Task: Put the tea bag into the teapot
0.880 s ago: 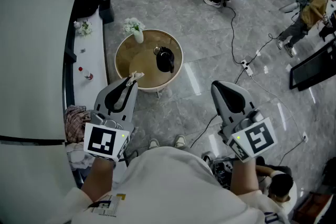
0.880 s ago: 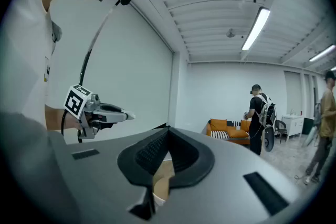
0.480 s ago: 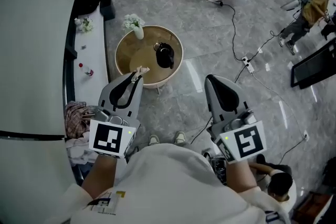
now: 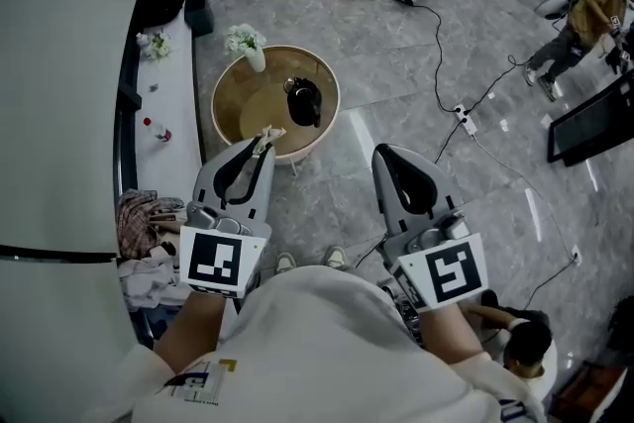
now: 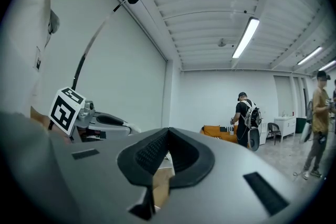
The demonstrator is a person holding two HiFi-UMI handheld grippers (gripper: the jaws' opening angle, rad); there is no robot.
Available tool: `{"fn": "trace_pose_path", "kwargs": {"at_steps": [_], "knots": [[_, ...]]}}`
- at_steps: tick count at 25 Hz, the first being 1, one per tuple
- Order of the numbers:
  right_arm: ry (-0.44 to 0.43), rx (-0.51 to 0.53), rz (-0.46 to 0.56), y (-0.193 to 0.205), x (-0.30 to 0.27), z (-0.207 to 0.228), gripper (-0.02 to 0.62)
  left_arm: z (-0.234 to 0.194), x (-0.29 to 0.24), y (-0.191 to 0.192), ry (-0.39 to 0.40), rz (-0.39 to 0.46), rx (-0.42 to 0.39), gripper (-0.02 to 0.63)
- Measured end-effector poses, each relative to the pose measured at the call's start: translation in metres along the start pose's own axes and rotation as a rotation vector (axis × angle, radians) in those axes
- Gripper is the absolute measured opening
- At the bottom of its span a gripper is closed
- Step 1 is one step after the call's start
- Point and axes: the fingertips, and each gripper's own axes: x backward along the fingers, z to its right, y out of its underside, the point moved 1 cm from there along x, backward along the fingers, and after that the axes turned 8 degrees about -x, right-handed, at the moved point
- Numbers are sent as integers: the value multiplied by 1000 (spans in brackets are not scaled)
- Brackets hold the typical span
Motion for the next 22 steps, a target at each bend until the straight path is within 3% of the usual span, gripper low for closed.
{"fn": "trace_pose_path", "kwargs": {"at_steps": [6, 14, 22], "knots": [[17, -9, -22, 8, 2, 25, 6, 8, -14, 1, -7, -23, -1, 54], [-40, -24, -38, 28, 9, 53, 6, 25, -34, 12, -49, -93, 3, 55], [-44, -39, -65, 42, 1, 79, 6, 32, -56, 18, -35, -114, -1, 54]]}}
